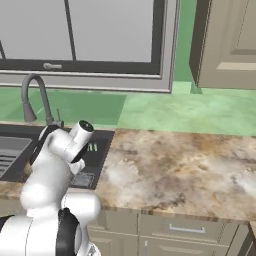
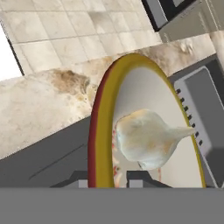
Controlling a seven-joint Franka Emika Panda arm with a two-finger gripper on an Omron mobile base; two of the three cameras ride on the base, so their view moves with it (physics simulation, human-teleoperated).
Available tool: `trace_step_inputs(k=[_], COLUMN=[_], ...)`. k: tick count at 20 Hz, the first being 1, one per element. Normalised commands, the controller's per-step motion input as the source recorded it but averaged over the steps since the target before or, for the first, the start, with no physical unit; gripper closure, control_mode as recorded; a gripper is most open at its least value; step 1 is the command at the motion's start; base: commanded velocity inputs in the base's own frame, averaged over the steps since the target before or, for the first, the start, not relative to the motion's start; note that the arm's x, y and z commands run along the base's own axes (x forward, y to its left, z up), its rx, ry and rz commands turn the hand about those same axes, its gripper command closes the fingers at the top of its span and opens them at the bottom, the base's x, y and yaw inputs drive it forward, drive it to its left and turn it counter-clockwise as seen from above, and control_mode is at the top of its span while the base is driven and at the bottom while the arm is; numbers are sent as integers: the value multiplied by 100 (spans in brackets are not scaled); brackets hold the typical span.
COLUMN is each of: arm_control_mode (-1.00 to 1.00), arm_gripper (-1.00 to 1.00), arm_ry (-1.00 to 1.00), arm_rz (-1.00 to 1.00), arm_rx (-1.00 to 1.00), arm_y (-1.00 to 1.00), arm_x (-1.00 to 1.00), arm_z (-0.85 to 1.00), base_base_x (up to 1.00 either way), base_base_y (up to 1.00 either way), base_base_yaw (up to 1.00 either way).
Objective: Pick the garlic from the cabinet and place it in the bowl. Then pick the bowl and place it in the sink. Then turn on the sink facuet.
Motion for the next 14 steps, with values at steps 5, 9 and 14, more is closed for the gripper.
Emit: trace_step_inputs(k=[5,9,14], arm_control_mode=[-100,-100,-100], arm_gripper=[100,100,100], arm_ry=[2,2,5], arm_rz=[0,5,13], arm_rx=[5,-1,-3], arm_y=[43,40,21], arm_x=[57,42,39], arm_z=[-43,-45,-42], base_base_x=[0,0,0], base_base_y=[0,0,0], base_base_yaw=[0,0,0])
